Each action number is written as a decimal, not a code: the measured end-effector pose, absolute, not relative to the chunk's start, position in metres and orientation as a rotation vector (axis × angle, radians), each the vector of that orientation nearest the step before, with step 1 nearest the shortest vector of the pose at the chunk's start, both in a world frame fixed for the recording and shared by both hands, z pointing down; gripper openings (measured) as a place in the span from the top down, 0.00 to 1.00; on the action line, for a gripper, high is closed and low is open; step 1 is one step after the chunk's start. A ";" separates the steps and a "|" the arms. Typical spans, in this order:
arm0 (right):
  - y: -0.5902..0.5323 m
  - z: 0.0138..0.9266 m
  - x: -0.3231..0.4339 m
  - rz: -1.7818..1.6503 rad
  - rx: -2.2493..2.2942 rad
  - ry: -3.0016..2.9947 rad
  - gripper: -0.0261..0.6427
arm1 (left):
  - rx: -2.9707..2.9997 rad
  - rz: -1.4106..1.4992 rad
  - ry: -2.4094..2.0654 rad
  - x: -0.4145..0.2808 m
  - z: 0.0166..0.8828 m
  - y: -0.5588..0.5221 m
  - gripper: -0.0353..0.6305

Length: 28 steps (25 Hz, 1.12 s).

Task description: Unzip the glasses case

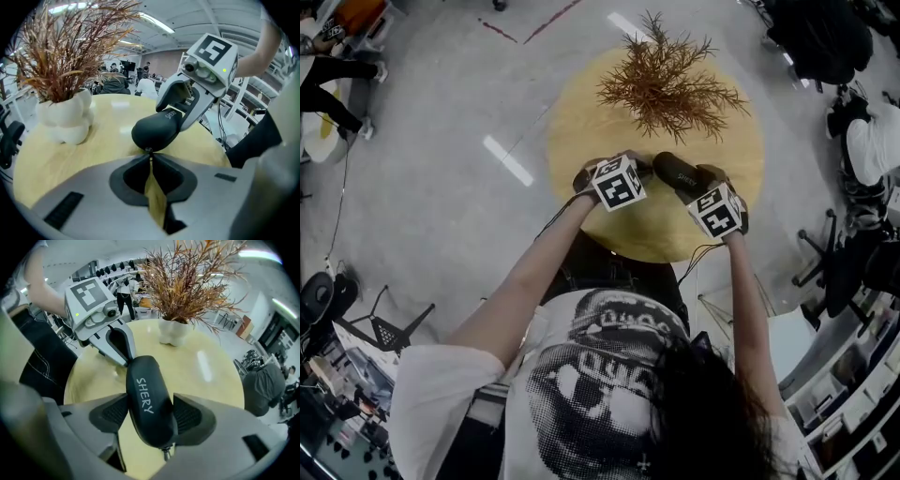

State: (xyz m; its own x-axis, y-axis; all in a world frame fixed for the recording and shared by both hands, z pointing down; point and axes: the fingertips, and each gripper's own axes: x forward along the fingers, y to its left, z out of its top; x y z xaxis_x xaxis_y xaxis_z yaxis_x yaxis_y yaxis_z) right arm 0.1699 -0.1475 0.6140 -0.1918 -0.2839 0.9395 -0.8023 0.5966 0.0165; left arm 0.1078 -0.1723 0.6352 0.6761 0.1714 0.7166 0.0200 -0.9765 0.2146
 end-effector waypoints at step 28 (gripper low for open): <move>-0.147 0.623 0.160 1.026 0.822 -1.990 0.53 | 2.750 1.313 0.187 0.104 0.638 -0.181 0.91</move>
State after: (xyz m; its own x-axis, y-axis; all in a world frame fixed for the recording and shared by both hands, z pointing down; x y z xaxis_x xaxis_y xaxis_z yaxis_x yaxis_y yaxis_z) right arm 0.1602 -0.1475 0.6229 -0.5221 -0.2018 0.8287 -0.7920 0.4753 -0.3833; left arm 0.1040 -0.1810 0.6380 0.6233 0.1479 0.7679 0.0719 -0.9886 0.1320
